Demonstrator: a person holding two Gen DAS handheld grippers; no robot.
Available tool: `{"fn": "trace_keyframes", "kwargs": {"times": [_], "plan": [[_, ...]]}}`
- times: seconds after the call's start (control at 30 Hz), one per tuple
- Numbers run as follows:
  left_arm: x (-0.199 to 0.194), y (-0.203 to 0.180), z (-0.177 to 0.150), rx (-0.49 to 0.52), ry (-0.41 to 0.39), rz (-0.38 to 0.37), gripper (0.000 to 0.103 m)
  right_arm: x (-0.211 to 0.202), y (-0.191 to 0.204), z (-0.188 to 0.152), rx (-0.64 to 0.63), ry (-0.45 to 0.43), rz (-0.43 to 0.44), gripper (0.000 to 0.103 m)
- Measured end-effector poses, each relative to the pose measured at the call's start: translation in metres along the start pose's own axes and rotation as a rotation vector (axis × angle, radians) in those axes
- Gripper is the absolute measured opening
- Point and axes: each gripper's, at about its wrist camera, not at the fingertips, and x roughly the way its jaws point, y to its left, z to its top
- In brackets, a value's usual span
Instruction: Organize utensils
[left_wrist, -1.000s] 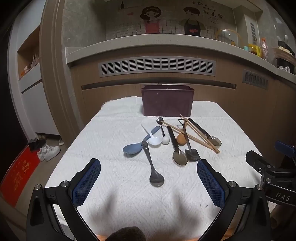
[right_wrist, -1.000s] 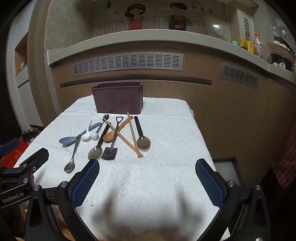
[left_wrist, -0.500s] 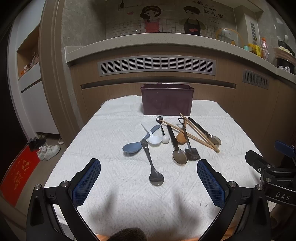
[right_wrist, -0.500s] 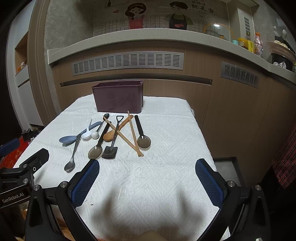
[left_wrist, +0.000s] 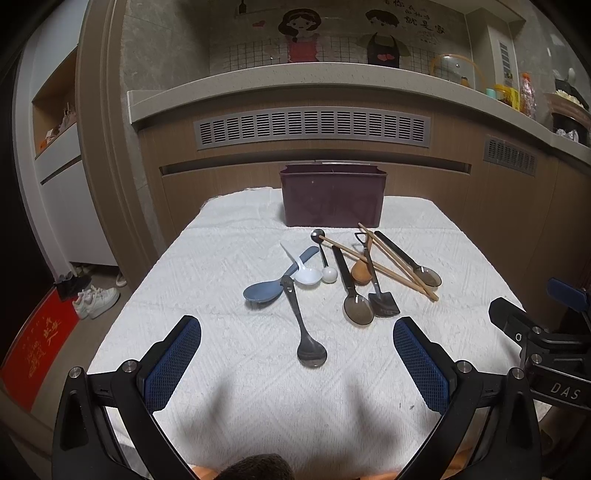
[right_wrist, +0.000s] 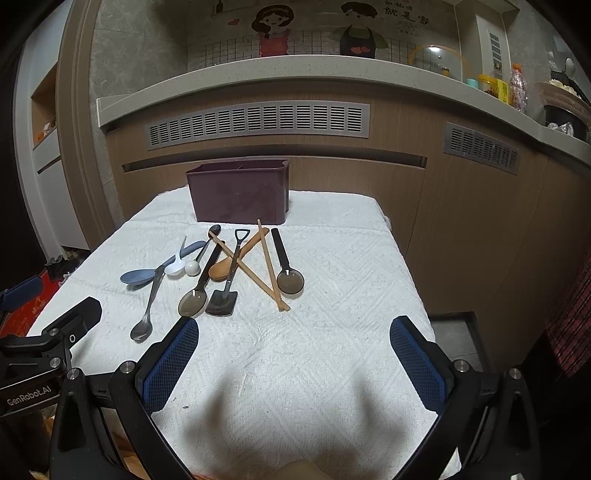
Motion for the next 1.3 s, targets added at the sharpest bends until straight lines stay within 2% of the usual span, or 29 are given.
{"fn": "trace_keyframes", "kwargs": {"times": [0.6, 0.67, 1.3], "plan": [[-0.006, -0.006, -0.014, 0.000, 0.008, 0.000, 0.103, 0.001, -0.001, 0.001, -0.001, 0.000, 0.010, 0.103], [0.002, 0.000, -0.001, 0.001, 0.010, -0.002, 0.103, 0.001, 0.000, 0.000, 0.001, 0.001, 0.011, 0.103], [0.002, -0.001, 0.000, 0.003, 0.020, -0.005, 0.103, 0.002, -0.001, 0.001, 0.002, 0.006, 0.013, 0.103]]}}
